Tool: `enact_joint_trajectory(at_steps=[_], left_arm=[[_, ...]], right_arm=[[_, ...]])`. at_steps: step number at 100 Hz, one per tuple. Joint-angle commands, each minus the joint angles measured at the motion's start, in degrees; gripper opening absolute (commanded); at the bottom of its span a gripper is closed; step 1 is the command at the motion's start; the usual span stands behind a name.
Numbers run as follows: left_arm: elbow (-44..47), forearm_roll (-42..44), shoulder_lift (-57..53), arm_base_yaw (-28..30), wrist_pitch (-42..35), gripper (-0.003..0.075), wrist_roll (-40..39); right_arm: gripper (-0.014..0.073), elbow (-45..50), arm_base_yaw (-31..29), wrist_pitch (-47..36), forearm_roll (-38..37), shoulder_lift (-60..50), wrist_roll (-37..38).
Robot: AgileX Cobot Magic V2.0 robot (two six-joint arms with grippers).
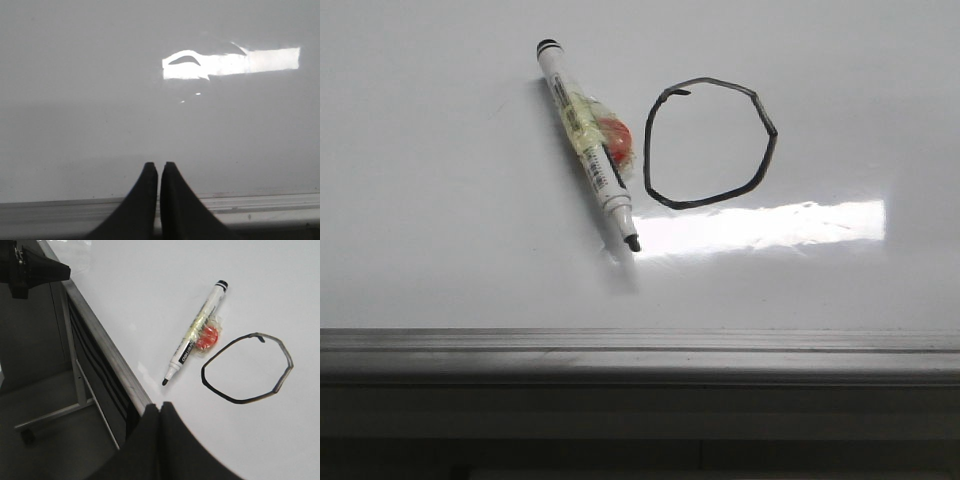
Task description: Write number 0 on whiteboard
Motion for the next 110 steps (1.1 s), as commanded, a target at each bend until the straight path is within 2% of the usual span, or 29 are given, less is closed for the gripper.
enact_joint_trajectory(at_steps=[1, 30, 39, 48, 62, 96, 103, 110], left_arm=[[1.82, -0.9, -1.56, 0.05, -2.37, -0.002, -0.66], [1.82, -0.9, -1.56, 0.05, -2.37, -0.002, -0.66], [1.82, -0.9, -1.56, 0.05, -2.37, -0.002, -0.66], [1.82, -0.9, -1.56, 0.05, -2.37, -0.002, -0.66], [1.82, -0.9, -1.56, 0.05, -2.37, -0.002, -0.66], [1.82, -0.9, -1.56, 0.05, -2.37, -0.002, -0.66], [1.82, -0.9, -1.56, 0.05, -2.37, -0.002, -0.66], [1.82, -0.9, -1.56, 0.05, -2.37, -0.002, -0.66]], right_arm=[[-0.0069, -1.44, 0.09, -3.62, -0.91, -0.11, 0.2], [-0.0069, -1.17, 0.09, -3.33, -0.91, -0.21, 0.2], [-0.0069, 0.1, -0.44, 1.53, -3.23, -0.21, 0.2], [-0.0069, 3.35, -2.37, 3.51, -1.5, -1.57, 0.53], [-0.0069, 10.47, -10.45, -3.39, 0.37, -5.83, 0.65], [-0.0069, 29.91, -37.23, -24.26, 7.63, -19.48, 0.65], [-0.0069, 32.85, -41.09, -25.07, 8.6, -22.58, 0.65], [-0.0069, 32.62, -43.54, -18.19, 10.31, -25.75, -2.53]])
